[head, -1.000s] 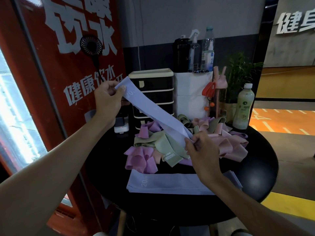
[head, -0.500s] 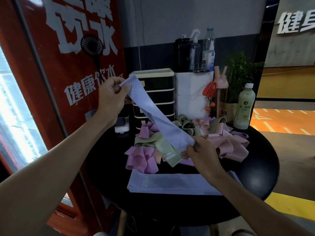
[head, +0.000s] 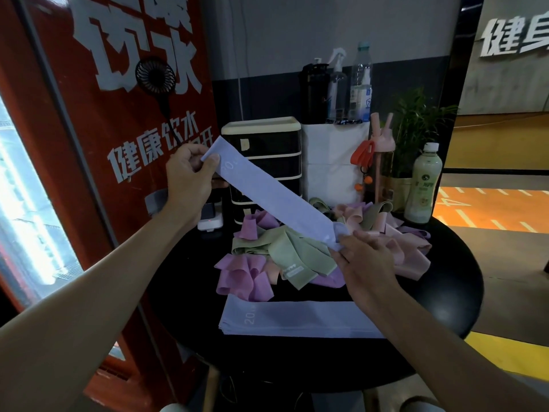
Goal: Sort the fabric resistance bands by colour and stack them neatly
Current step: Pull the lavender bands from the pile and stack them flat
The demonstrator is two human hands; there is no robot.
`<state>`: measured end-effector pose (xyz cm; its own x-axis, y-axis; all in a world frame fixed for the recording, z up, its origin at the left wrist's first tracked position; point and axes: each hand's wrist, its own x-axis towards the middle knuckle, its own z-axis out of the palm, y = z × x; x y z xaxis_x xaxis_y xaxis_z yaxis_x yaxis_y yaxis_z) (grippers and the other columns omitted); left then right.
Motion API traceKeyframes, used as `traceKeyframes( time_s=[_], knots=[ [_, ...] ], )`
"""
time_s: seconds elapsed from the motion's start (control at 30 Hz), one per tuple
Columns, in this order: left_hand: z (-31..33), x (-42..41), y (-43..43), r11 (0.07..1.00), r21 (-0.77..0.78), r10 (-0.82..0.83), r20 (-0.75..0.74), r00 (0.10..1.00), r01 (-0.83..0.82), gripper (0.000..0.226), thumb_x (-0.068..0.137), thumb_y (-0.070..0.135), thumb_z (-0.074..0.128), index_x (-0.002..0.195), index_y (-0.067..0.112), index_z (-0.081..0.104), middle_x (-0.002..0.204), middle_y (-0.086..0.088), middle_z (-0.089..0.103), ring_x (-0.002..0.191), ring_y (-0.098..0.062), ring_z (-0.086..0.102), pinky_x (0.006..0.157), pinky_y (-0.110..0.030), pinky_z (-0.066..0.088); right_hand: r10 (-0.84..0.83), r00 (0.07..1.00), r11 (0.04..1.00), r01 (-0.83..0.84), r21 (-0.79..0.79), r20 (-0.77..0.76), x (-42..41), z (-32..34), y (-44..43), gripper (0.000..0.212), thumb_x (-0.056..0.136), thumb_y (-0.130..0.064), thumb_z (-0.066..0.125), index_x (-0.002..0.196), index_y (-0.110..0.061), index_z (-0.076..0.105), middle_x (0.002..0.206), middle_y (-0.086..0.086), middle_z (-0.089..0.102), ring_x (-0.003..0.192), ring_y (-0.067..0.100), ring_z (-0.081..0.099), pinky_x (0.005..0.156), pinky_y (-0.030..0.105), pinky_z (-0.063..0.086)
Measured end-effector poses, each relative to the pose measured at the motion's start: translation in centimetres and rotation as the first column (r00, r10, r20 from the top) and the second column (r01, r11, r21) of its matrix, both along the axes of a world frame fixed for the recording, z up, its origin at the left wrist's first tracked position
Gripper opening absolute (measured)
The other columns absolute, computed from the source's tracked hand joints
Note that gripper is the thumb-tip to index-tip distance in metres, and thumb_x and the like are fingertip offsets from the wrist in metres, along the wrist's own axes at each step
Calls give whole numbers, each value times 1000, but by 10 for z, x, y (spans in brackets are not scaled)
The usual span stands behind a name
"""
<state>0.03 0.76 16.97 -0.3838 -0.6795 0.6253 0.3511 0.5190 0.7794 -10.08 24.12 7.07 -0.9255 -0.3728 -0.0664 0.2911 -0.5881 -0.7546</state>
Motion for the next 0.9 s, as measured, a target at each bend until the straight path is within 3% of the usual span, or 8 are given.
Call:
traceKeyframes(
  time_s=[0.07,0.13,0.3,0.4,0.5,0.63,0.77,0.9],
  knots=[
    [0,0,0,1000,-5,1,-3,1000,-1,18,98,4,57,89,18,52,85,0,65,73,-6,70,62,-26,60,52,999,998,-52,23,-10,-3,2,0,23,90,6,57,112,-1,58,111,25,66,102,27,67,95,40,53],
    [-1,1,-2,1000,-9,1,0,1000,-1,14,98,4,58,91,15,53,86,-1,65,74,-7,70,62,-25,59,112,993,992,-111,60,-29,-5,1,1,11,91,4,57,99,3,65,111,24,68,101,28,67,98,41,51],
    [-1,3,-8,1000,24,-4,3,1000,4,12,98,5,58,93,15,53,91,-3,66,80,-11,70,64,-27,59,243,968,968,-237,-84,69,-9,1,4,16,98,-6,50,106,3,60,104,16,71,91,22,70,78,30,59],
    [-6,2,-10,997,78,-19,-3,1000,19,12,99,4,57,92,13,53,92,-5,66,81,-13,69,64,-27,59,304,941,941,-273,-199,146,-9,4,3,19,102,-7,41,107,1,57,105,17,67,92,22,67,71,31,60],
    [-11,2,-14,993,120,-11,-5,1000,12,9,99,4,56,94,10,53,91,-4,65,78,-12,68,64,-27,59,329,936,924,-292,-247,124,-9,6,3,17,102,-2,39,108,-3,55,104,17,67,90,22,70,68,31,61],
    [-14,2,-14,992,124,-10,11,1000,8,16,99,5,56,89,17,54,90,0,66,75,-7,69,66,-28,59,336,940,932,-325,-159,54,-11,4,6,29,99,6,36,114,-9,55,115,11,67,103,23,62,92,30,47],
    [-13,1,-13,992,128,-16,1,1000,15,17,100,5,56,88,17,53,89,0,65,74,-6,69,65,-26,58,379,924,923,-381,-56,-47,-11,-1,4,28,90,10,44,101,-12,59,100,6,63,81,13,54,75,23,41],
    [-11,0,-11,994,102,-27,5,1000,26,17,100,5,56,88,17,53,89,-1,66,77,-6,69,67,-27,60,247,967,969,-244,45,-61,-11,-9,-3,23,88,8,59,98,-11,52,96,12,56,74,15,53,62,22,47]
  ],
)
